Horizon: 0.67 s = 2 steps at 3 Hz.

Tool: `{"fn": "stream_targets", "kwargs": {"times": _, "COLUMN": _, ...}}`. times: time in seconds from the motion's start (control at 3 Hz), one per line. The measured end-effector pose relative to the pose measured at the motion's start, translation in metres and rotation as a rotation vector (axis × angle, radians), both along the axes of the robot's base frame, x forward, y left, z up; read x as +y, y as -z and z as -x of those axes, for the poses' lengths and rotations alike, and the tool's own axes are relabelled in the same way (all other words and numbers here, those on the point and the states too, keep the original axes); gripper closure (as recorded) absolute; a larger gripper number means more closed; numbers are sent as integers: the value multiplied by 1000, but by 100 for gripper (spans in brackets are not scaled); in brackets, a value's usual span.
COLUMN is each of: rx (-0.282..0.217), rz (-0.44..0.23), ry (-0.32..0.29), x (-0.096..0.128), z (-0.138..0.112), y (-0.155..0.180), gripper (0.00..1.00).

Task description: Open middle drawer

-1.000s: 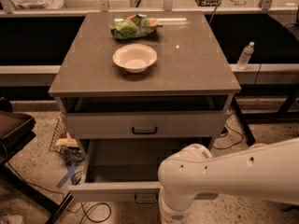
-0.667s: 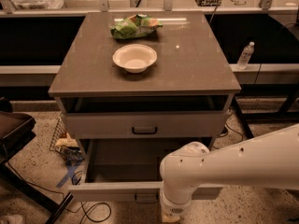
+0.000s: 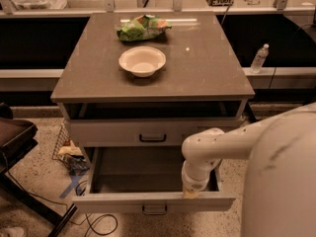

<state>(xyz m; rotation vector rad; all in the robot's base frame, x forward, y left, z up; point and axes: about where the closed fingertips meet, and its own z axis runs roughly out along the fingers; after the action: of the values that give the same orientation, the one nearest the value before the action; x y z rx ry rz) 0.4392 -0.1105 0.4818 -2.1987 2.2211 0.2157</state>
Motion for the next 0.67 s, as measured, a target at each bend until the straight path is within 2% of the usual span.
{"fn": "stream_targets", "kwargs": {"times": 0.33, "rx": -24, "rz": 1, "ry": 17, "x": -29, "z": -51, "y": 16, "gripper": 100}}
{"fn": "stream_targets", "kwargs": {"times": 0.67, "rx": -18, "rz": -22, "ry": 19, "x": -37, "z": -65, "y": 36, "gripper": 100}}
